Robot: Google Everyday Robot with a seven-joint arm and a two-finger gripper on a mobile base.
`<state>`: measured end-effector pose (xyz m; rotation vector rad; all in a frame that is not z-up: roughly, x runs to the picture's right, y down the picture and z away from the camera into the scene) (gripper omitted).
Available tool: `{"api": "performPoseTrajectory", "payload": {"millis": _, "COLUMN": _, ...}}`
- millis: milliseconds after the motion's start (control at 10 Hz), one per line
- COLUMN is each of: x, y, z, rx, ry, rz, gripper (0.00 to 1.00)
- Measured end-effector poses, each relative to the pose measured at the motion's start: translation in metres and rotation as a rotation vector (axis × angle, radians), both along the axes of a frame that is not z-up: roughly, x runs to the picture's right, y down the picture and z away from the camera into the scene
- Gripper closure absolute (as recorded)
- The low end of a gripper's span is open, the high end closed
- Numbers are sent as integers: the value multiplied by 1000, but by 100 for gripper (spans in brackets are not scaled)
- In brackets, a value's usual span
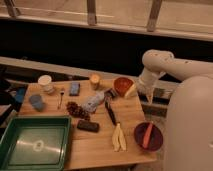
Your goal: Place banana in table surface
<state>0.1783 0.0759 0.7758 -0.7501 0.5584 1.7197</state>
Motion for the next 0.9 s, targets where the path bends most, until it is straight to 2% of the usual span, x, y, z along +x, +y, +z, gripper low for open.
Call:
{"api": "performPoseTrajectory", "payload": {"millis": 200, "x": -31, "y": 30, "z": -13, "rx": -39, "ry": -79, "rz": -41, "gripper": 20}}
{"api": "performPoseTrajectory", "payload": {"millis": 300, "x": -38, "y": 37, "z": -17, "rx": -45, "ry": -99, "rz": -54, "gripper": 20}}
{"api": "performPoseTrajectory", "payload": {"millis": 700, "x": -41, "y": 40, "z": -18, "rx": -43, "ry": -105, "rz": -60, "gripper": 20}}
{"api": "performPoseTrajectory", "payload": {"millis": 900, "x": -54, "y": 53, "z": -13, "rx": -70, "ry": -126, "rz": -81, "gripper": 20}}
